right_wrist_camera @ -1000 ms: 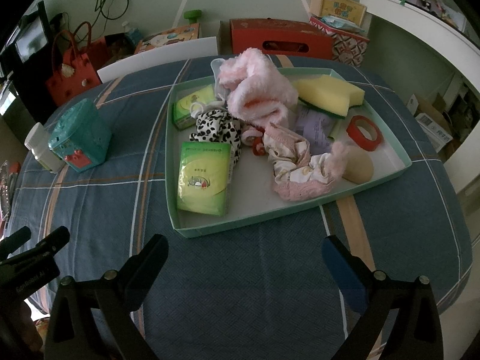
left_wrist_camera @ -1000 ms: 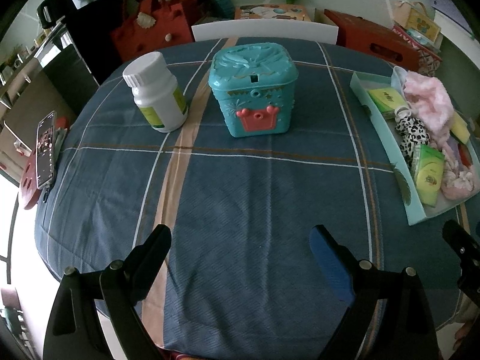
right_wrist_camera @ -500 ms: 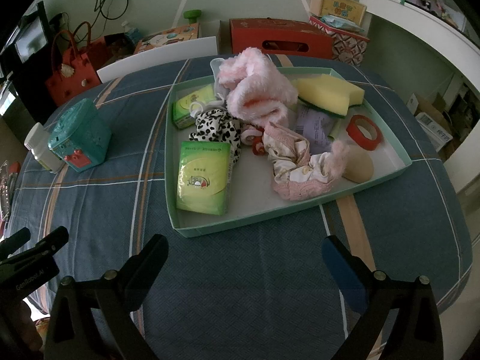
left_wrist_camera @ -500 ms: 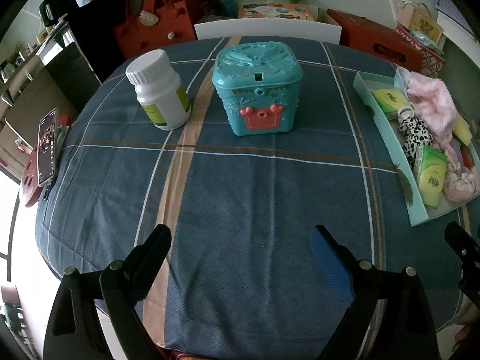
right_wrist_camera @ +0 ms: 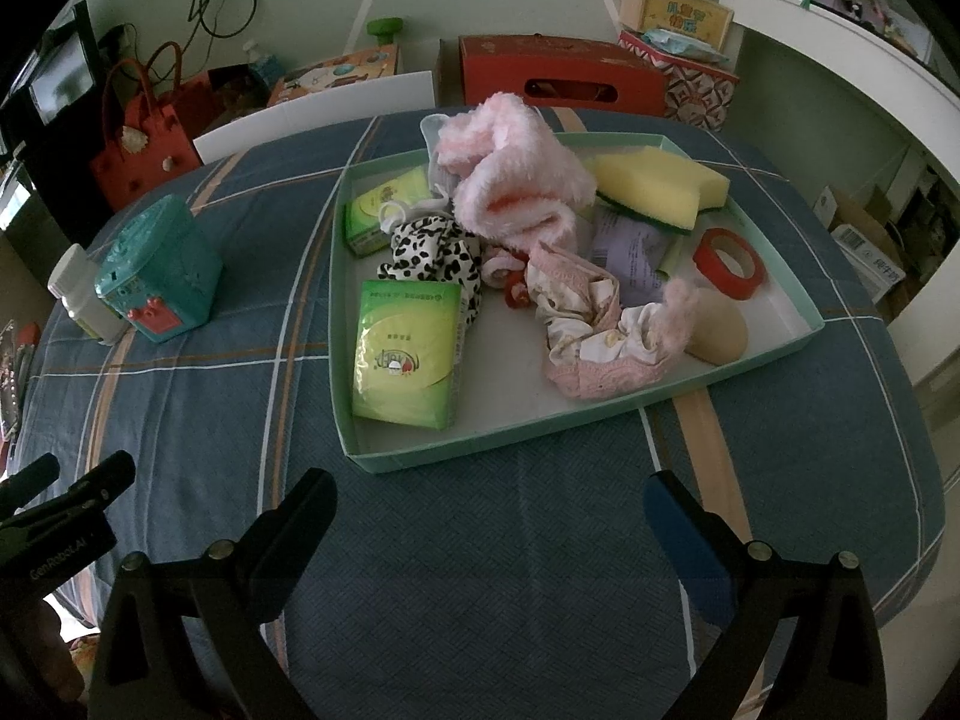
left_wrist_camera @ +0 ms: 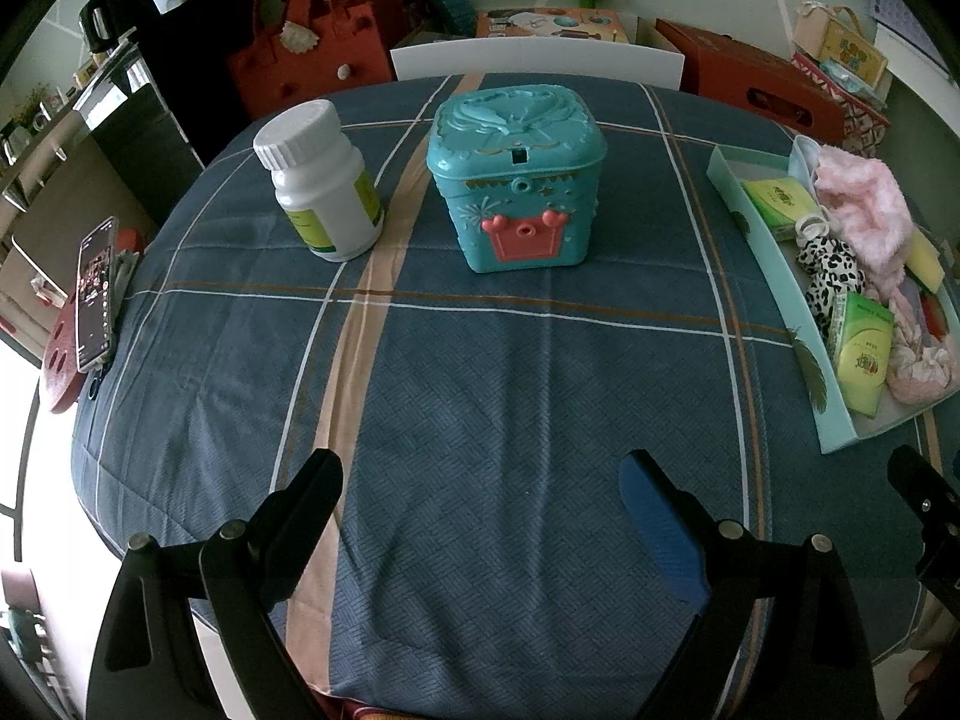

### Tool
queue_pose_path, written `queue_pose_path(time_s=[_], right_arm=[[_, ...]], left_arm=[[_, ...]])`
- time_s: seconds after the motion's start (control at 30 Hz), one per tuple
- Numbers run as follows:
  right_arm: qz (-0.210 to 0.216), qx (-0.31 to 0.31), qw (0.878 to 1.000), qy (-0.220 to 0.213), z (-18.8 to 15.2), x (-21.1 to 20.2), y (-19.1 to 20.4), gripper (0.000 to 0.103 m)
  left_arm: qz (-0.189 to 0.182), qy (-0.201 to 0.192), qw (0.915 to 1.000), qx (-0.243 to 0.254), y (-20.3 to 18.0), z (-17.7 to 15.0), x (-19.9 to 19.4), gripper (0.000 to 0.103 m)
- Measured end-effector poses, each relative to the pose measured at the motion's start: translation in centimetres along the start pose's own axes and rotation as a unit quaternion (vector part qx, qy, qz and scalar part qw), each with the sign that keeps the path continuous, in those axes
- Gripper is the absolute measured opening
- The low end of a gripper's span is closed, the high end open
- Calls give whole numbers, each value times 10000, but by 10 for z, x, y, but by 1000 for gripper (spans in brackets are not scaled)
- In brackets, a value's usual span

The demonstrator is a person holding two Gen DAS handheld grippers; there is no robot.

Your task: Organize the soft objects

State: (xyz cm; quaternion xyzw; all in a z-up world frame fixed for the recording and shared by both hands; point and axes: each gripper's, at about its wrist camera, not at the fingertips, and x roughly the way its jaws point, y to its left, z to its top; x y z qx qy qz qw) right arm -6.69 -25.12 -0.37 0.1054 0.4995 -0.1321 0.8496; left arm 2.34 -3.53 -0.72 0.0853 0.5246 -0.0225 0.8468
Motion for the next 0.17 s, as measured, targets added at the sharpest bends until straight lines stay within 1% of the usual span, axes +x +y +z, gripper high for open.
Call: queue_pose_path(time_s=[0.17], right_arm=[[-1, -2, 10000, -1, 0, 0, 0, 103]], left_arm=[[3, -25, 10000, -4, 0, 1, -1, 94]])
